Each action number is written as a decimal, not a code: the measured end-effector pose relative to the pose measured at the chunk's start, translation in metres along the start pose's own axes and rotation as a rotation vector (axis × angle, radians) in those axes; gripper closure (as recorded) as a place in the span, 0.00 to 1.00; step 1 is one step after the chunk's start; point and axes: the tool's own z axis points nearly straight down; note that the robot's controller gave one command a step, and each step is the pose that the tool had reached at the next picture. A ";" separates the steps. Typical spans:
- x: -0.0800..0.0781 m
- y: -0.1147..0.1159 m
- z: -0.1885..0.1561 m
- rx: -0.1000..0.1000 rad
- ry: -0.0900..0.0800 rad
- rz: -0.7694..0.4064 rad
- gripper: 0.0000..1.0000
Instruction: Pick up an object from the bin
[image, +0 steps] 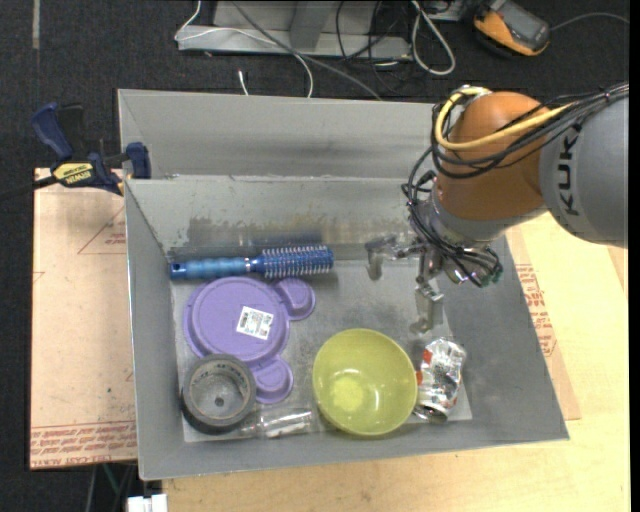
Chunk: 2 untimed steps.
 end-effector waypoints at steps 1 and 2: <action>-0.017 -0.018 -0.028 0.012 -0.024 0.027 0.00; 0.006 0.021 0.055 0.004 -0.009 -0.064 0.00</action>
Offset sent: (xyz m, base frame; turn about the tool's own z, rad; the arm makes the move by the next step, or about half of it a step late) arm -0.0282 0.0243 -0.0837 -0.0941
